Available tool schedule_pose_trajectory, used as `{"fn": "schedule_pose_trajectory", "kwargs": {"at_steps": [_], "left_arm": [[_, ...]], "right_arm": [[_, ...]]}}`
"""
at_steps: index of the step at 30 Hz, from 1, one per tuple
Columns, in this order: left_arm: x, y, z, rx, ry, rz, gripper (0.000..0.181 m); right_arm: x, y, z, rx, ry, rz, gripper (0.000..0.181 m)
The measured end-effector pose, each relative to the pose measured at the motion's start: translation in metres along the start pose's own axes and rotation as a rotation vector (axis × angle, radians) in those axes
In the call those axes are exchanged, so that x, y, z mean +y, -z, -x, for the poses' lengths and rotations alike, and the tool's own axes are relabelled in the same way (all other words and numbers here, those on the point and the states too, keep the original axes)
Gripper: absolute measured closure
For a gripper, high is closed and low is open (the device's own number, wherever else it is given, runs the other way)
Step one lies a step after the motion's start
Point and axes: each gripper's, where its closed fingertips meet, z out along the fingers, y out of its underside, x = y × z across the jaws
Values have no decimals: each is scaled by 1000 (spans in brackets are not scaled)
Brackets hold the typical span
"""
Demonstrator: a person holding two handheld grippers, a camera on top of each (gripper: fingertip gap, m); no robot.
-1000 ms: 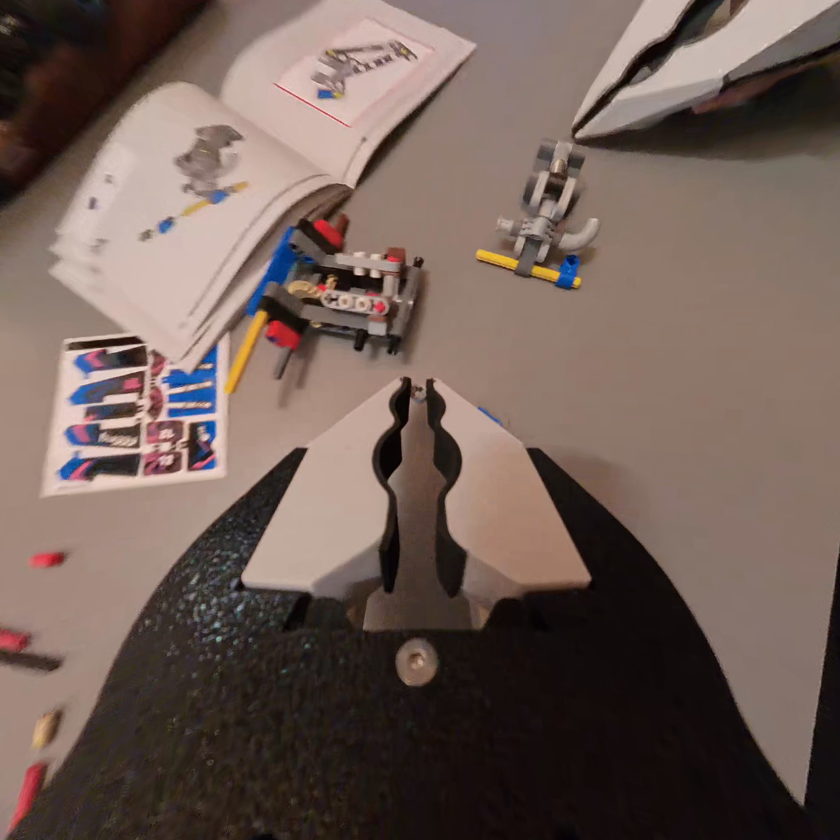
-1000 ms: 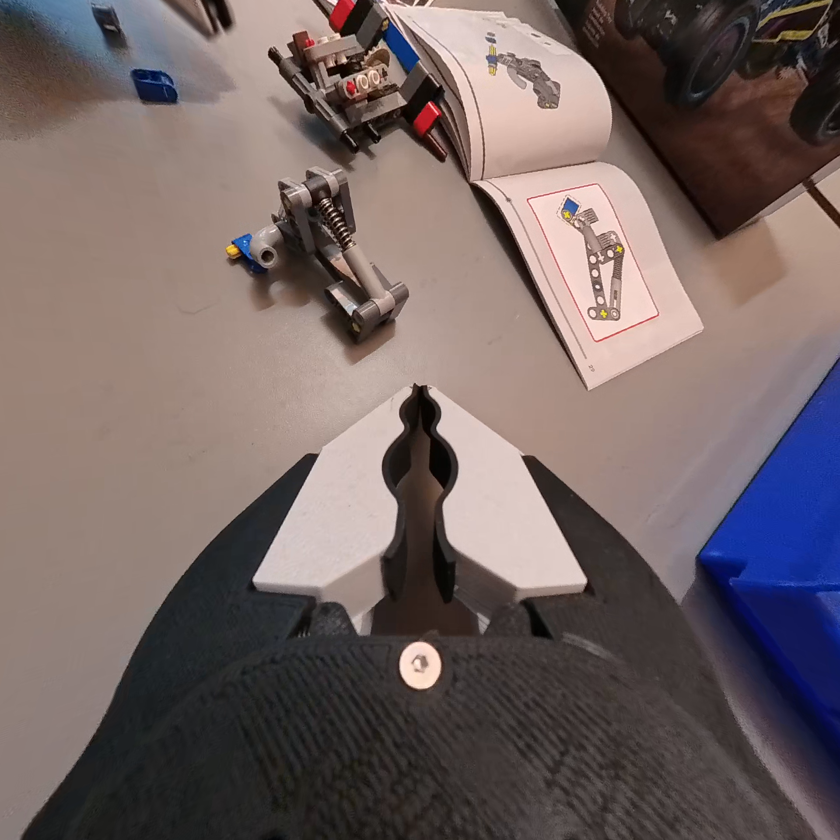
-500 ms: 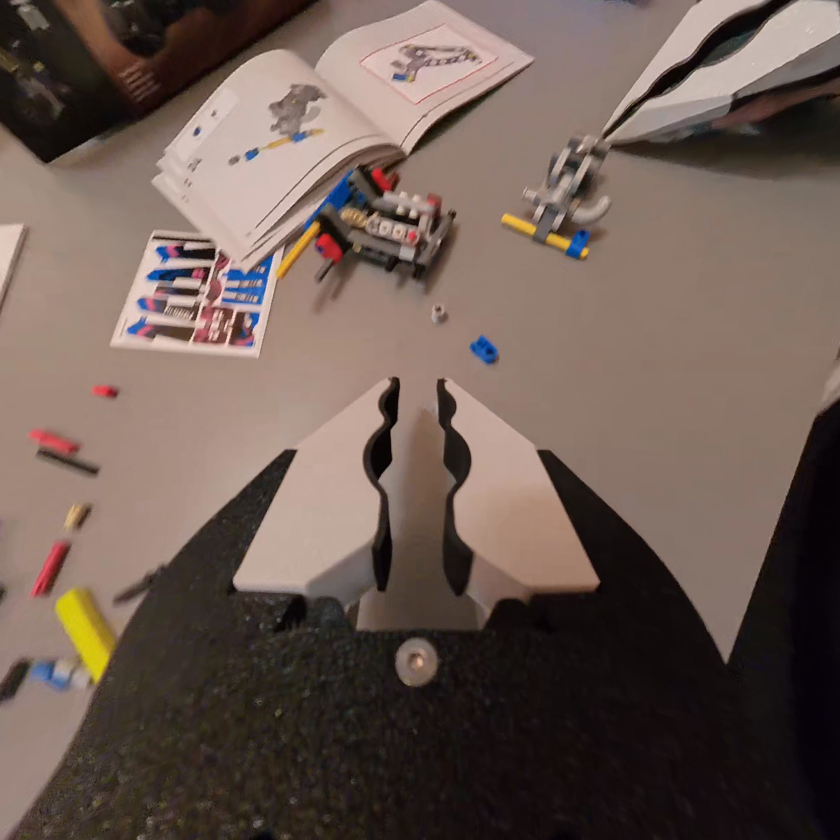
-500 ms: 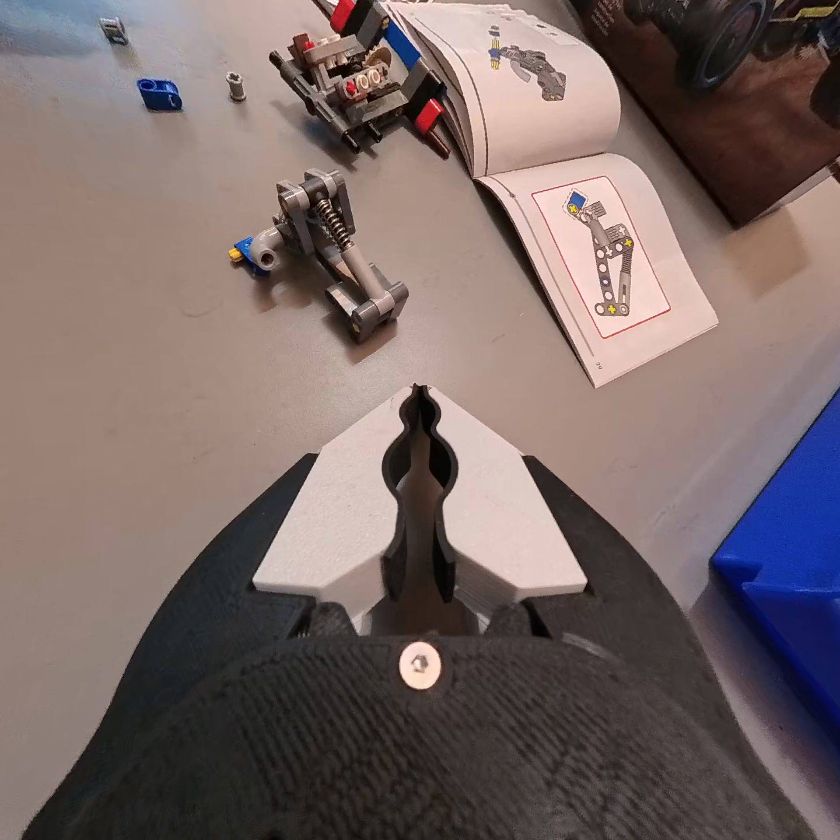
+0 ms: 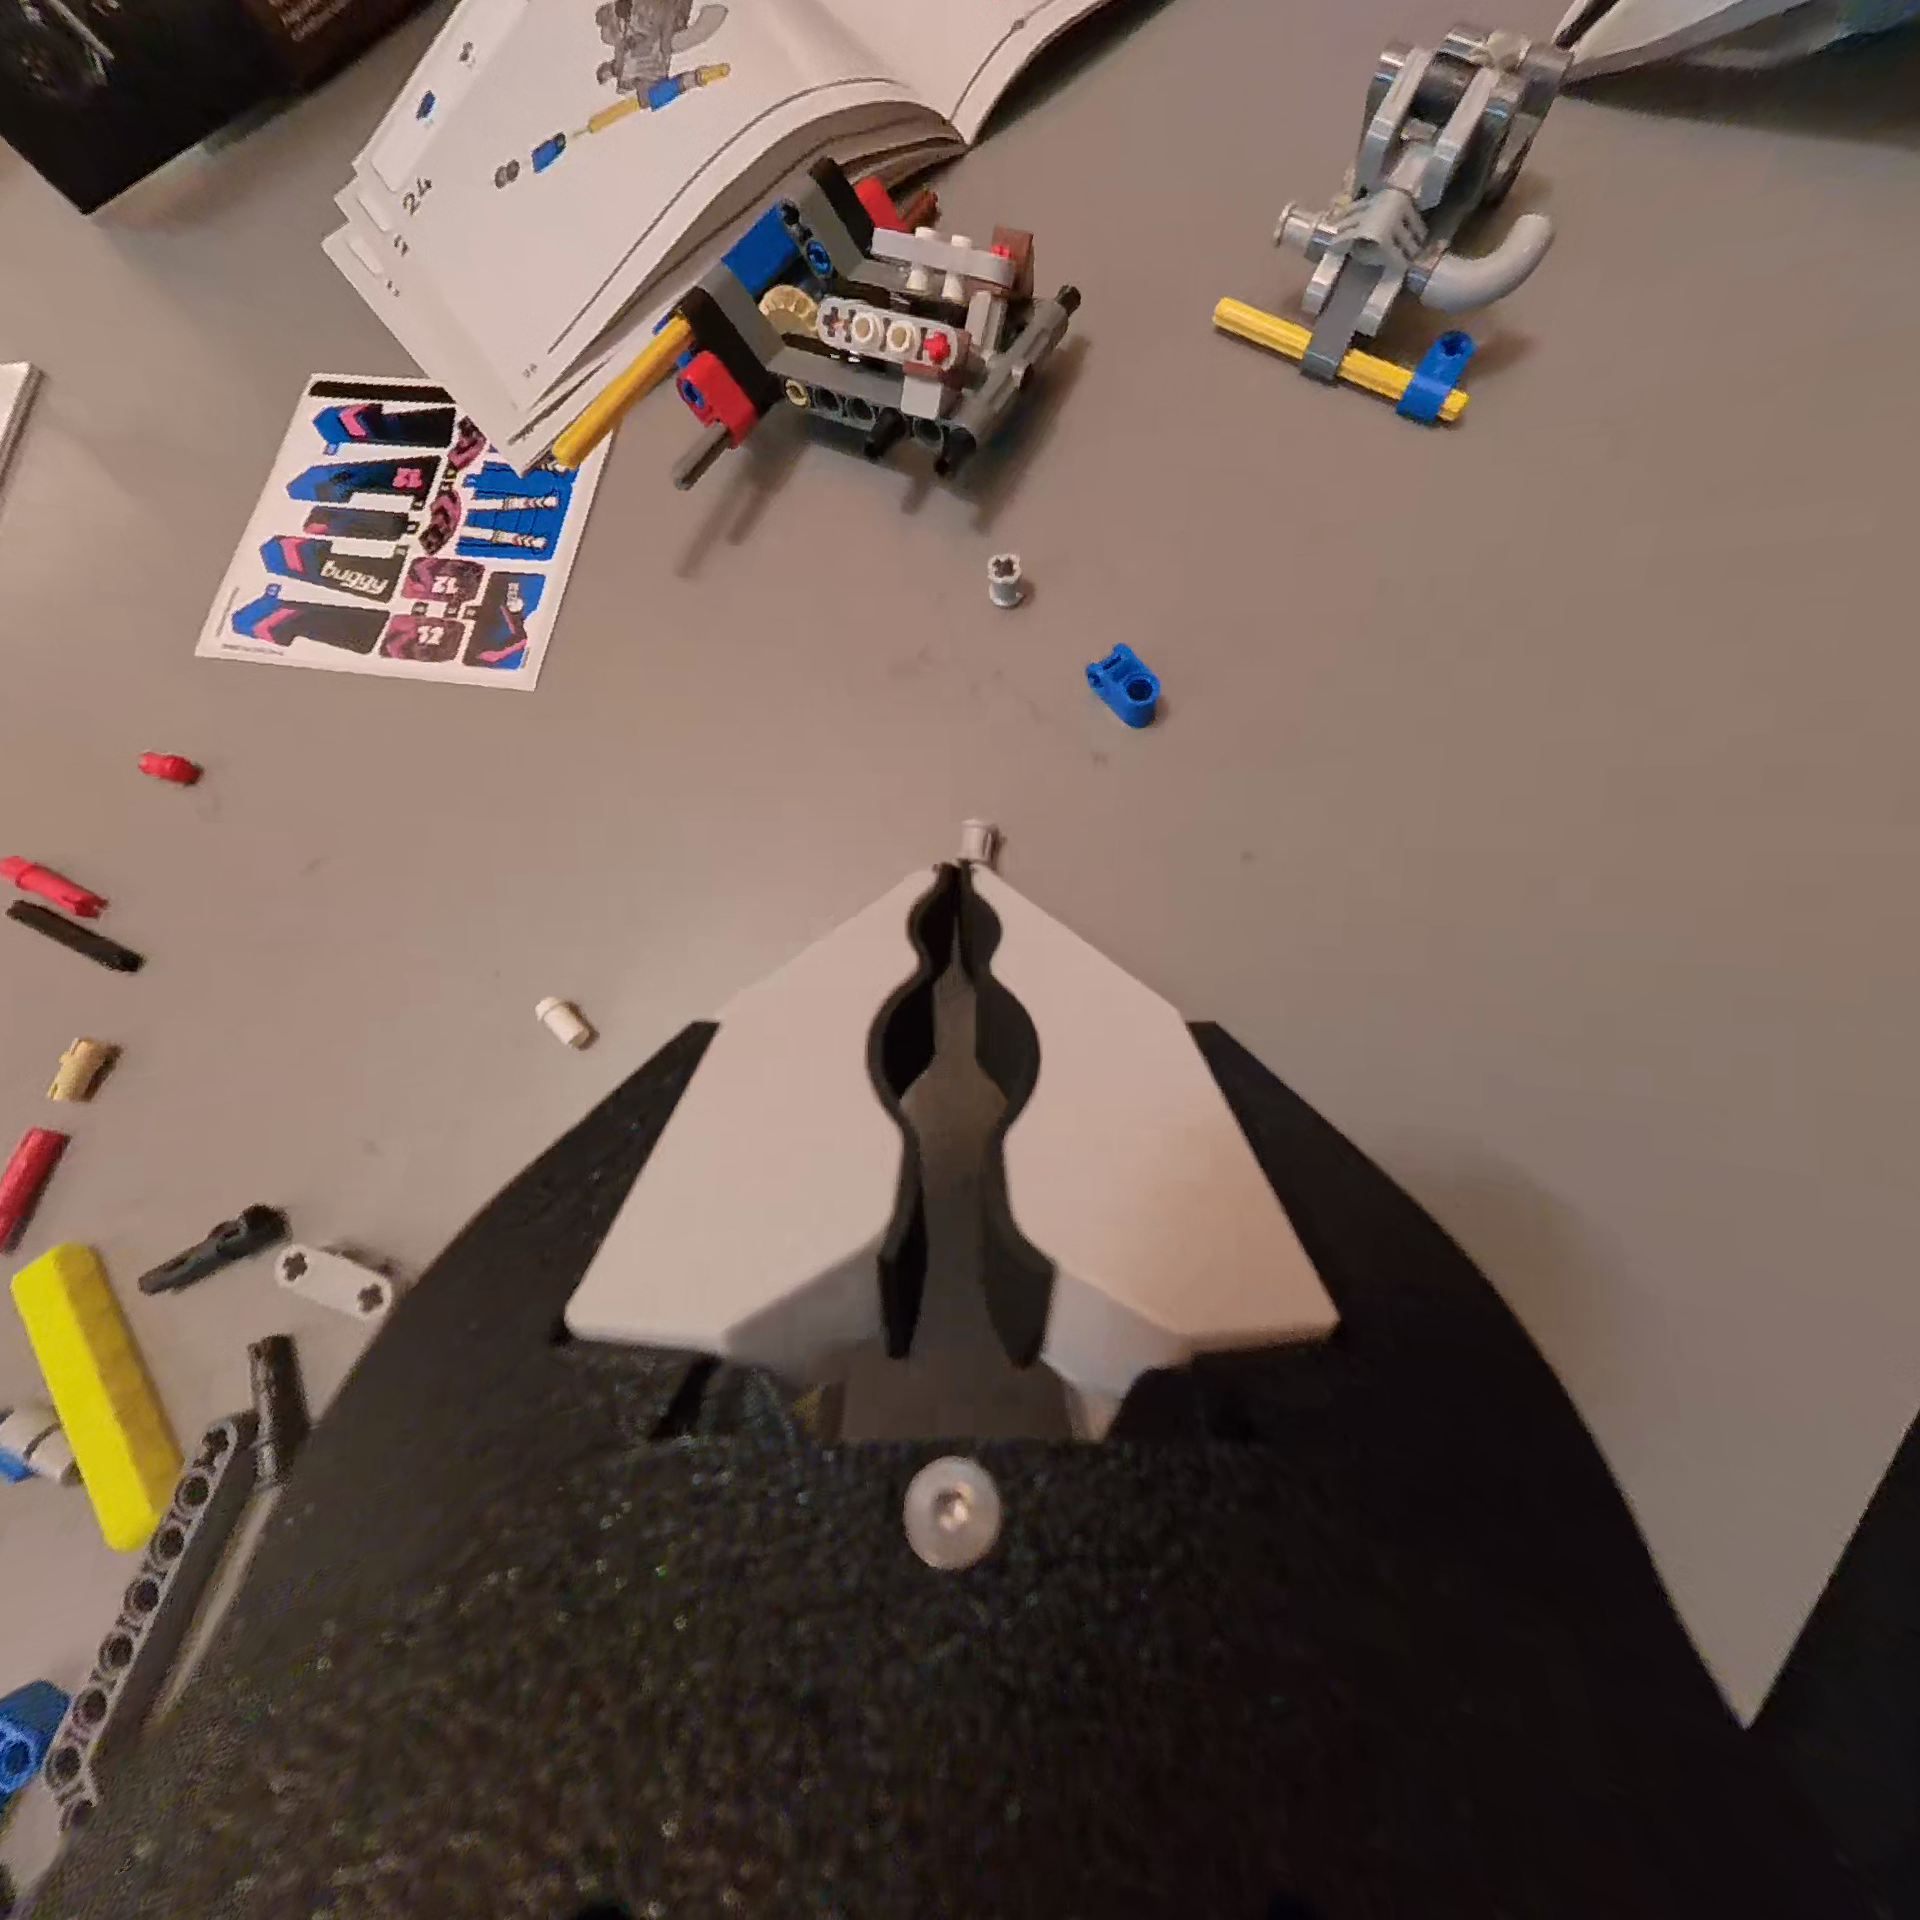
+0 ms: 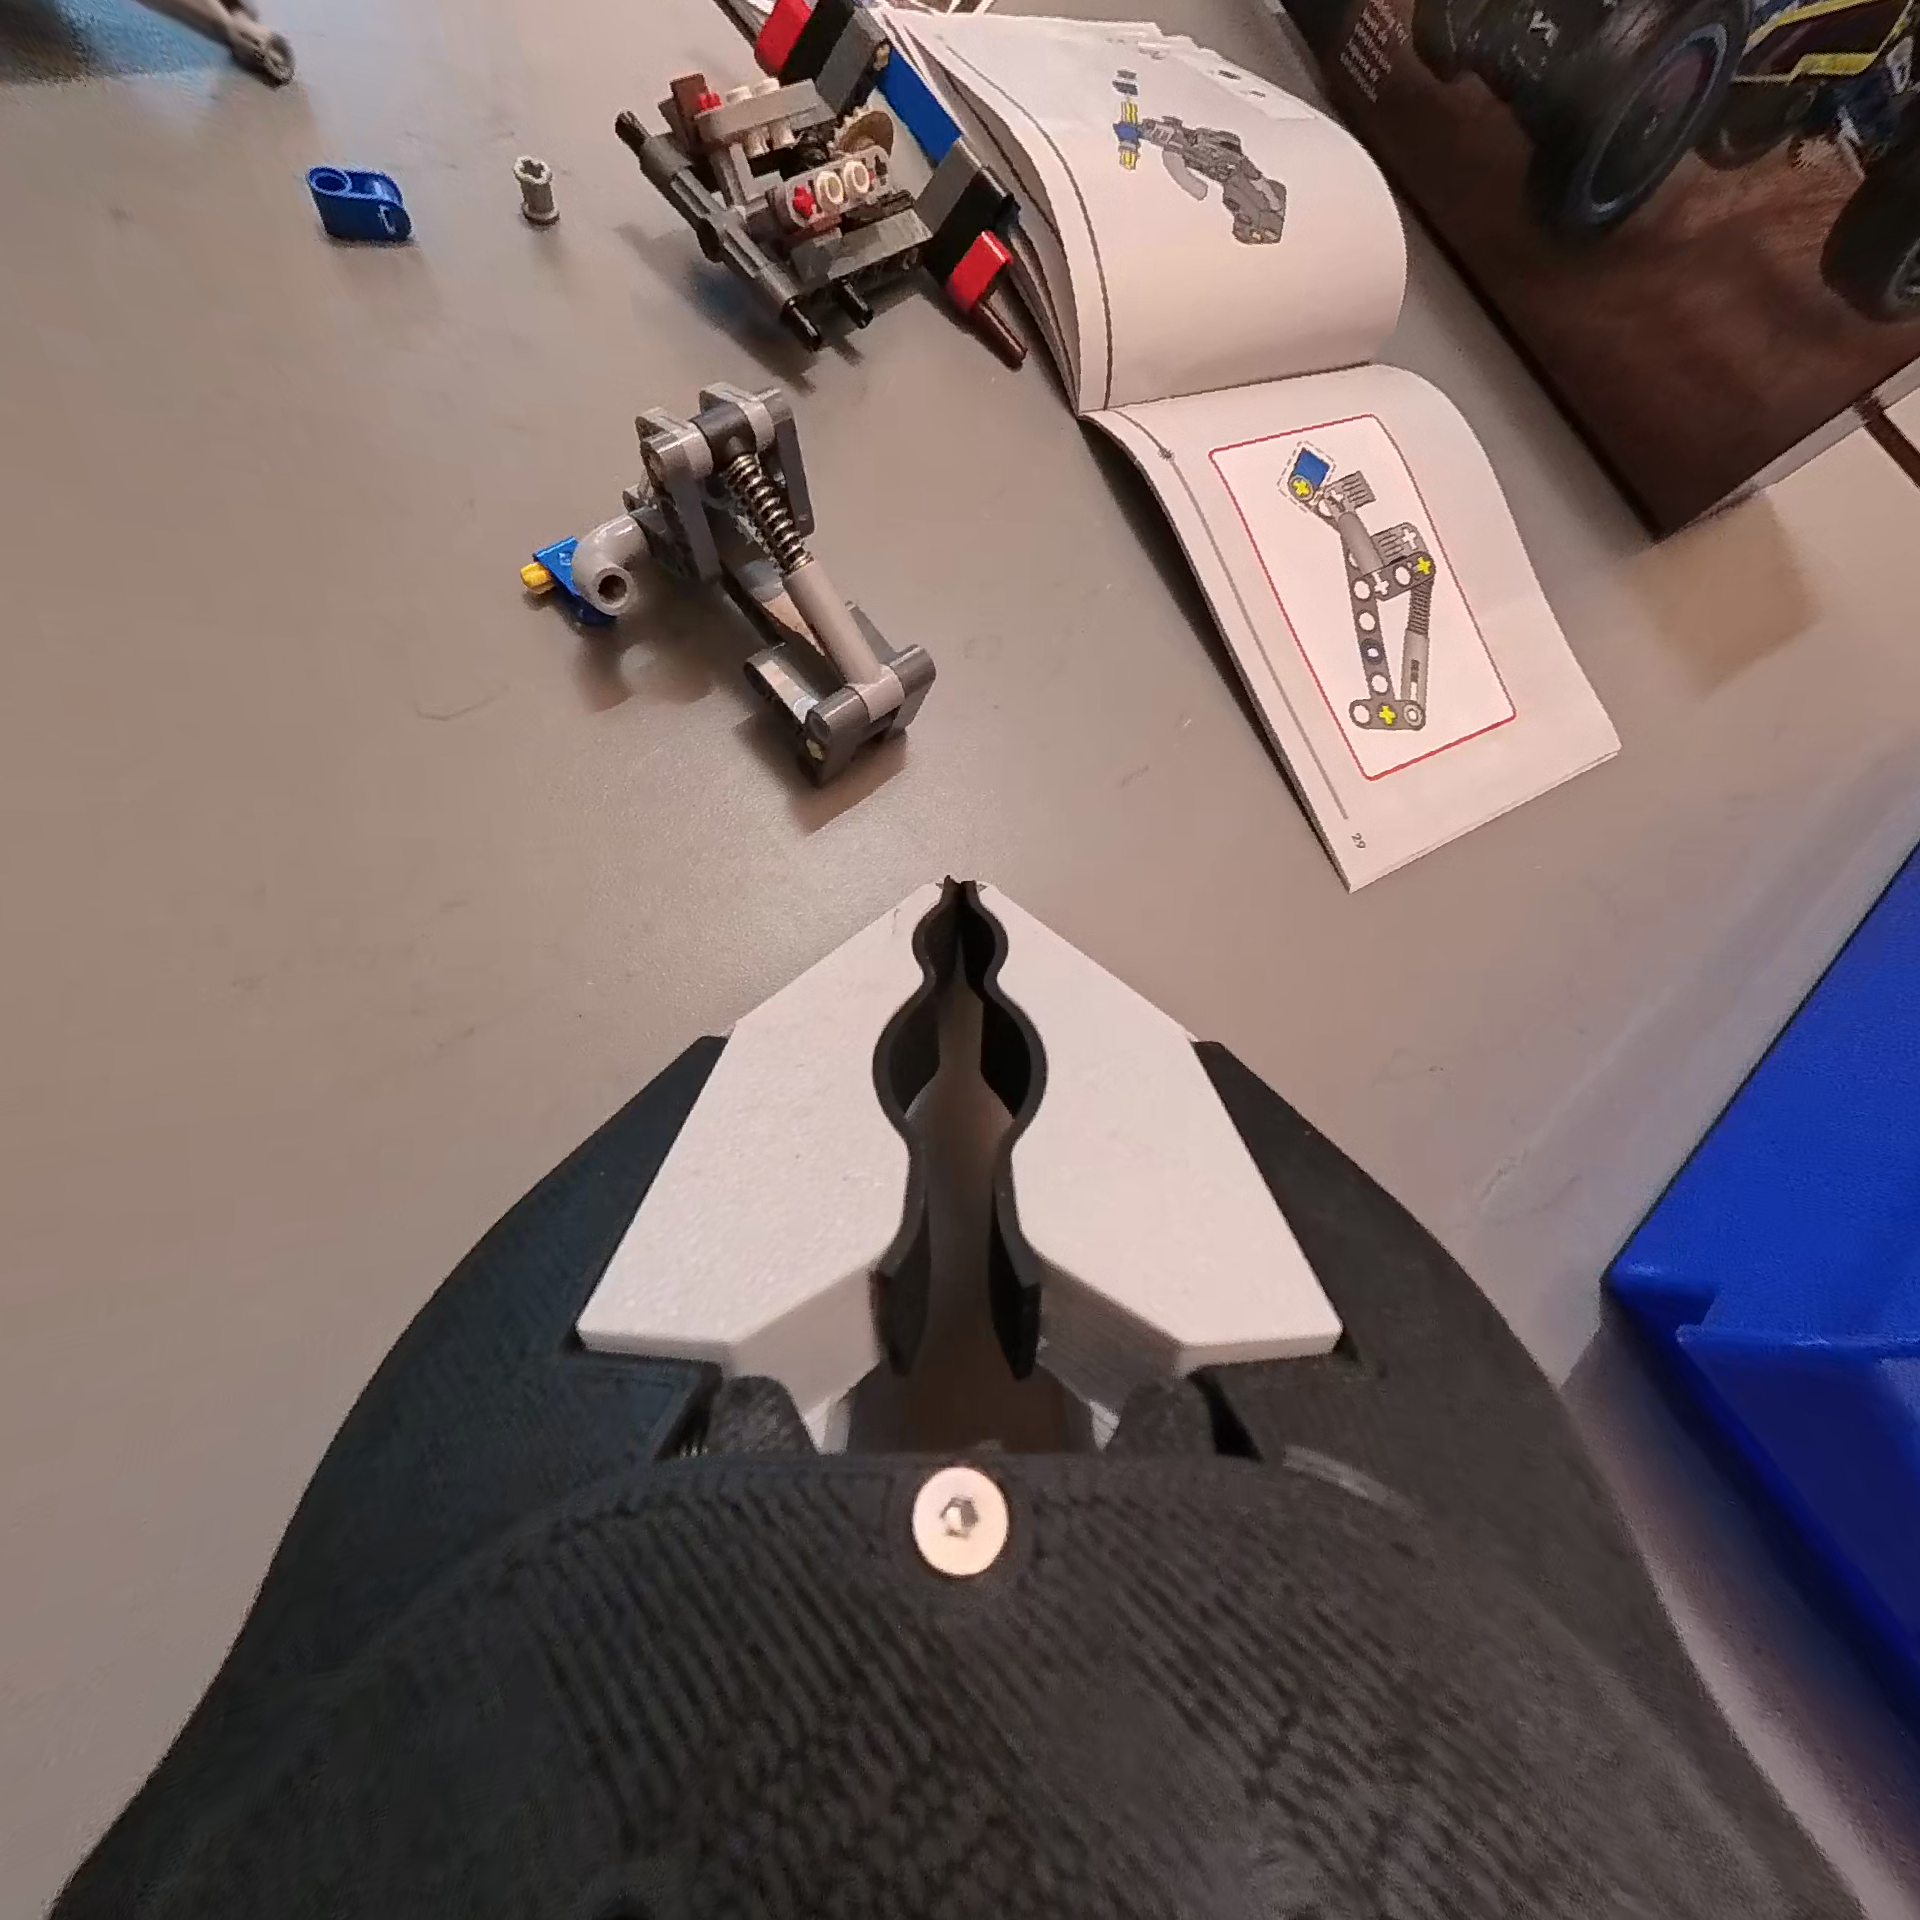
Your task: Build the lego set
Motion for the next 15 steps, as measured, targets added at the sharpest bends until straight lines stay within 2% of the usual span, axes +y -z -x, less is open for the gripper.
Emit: {"fn": "schedule_pose_trajectory", "kwargs": {"at_steps": [13, 15], "left_arm": [[-2, 16, -3, 82, -1, -59, 181], [-3, 18, 0, 84, -9, -62, 174]], "right_arm": [[0, 0, 0, -7, -9, 2, 181], [0, 0, 0, -4, -5, 1, 181]]}}
